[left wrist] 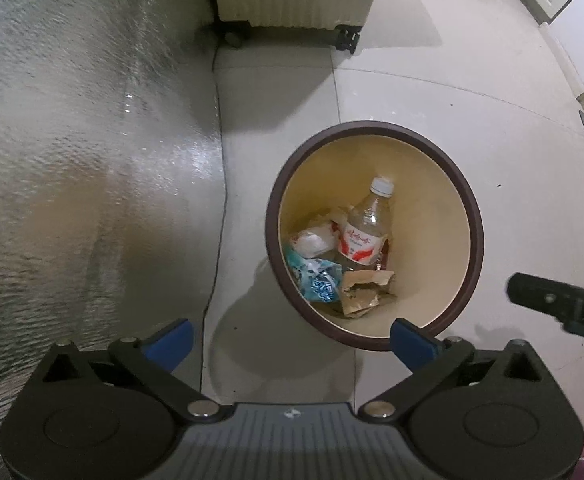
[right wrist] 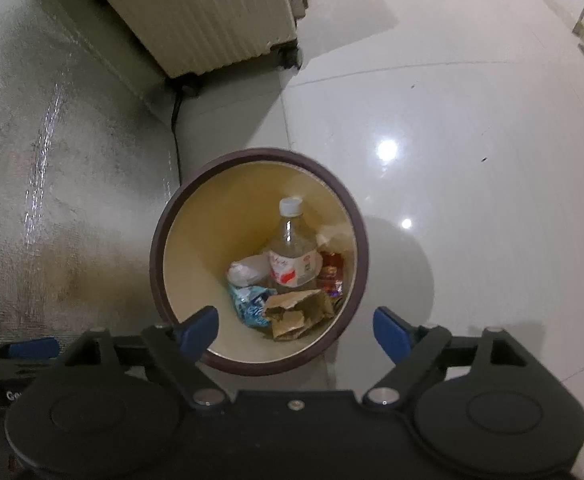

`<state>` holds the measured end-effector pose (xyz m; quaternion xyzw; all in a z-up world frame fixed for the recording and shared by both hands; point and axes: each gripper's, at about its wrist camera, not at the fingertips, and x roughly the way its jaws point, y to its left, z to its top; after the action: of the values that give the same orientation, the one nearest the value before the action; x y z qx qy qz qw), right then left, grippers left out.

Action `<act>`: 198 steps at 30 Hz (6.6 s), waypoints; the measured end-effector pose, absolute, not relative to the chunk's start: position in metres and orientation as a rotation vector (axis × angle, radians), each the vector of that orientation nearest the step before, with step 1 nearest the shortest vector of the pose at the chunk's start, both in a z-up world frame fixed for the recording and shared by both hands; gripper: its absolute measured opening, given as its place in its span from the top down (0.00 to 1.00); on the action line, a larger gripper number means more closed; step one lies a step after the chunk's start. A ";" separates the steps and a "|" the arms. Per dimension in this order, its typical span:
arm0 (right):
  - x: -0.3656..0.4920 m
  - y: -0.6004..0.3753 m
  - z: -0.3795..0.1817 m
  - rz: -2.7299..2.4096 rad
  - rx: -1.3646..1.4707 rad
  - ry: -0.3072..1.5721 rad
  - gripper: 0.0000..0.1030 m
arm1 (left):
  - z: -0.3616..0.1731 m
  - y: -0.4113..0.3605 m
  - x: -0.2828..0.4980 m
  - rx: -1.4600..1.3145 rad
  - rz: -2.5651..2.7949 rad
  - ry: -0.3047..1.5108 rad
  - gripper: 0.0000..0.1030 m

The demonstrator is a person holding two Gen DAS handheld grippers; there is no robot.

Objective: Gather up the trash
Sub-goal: 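Raise both open tools from the wastebasket back to the table, then grasp the crushed blue can with the left tool while the right tool grasps the teal cap, then carry the blue can and teal cap with both tools over the wastebasket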

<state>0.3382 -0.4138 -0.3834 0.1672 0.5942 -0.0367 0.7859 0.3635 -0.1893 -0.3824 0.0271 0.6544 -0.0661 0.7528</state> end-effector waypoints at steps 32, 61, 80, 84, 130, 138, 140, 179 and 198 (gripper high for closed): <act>0.188 -0.418 -0.218 -0.163 0.280 0.933 0.00 | -0.198 -0.180 0.252 0.042 -0.182 1.074 0.00; 0.086 -0.327 -0.021 -0.028 0.108 0.377 0.00 | 0.008 -0.094 0.103 0.056 -0.177 0.526 0.00; 0.178 -0.197 0.085 0.222 0.032 0.226 0.00 | 0.105 0.050 0.145 0.141 0.020 0.367 0.00; 0.213 -0.173 0.099 0.256 0.005 0.229 0.00 | 0.118 0.086 0.182 0.084 0.054 0.378 0.00; 0.518 0.034 -0.034 0.361 -0.066 0.615 0.26 | -0.047 0.272 0.439 -0.962 -0.182 0.681 0.30; 0.511 0.025 -0.035 0.359 -0.023 0.596 0.52 | -0.051 0.259 0.443 -0.934 -0.202 0.726 0.51; 0.504 0.024 -0.029 0.383 -0.007 0.572 0.52 | -0.050 0.257 0.442 -0.921 -0.199 0.723 0.54; 0.345 -0.093 0.029 0.290 0.012 0.456 0.52 | 0.028 0.116 0.300 -0.121 0.024 0.527 0.74; 0.249 -0.195 0.042 0.145 0.026 0.406 0.52 | 0.039 0.003 0.228 -0.010 -0.076 0.481 0.74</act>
<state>0.2491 -0.1948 0.0422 0.0130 0.2015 0.0720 0.9767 0.2284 0.0031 0.0385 -0.0050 0.2381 -0.0378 0.9705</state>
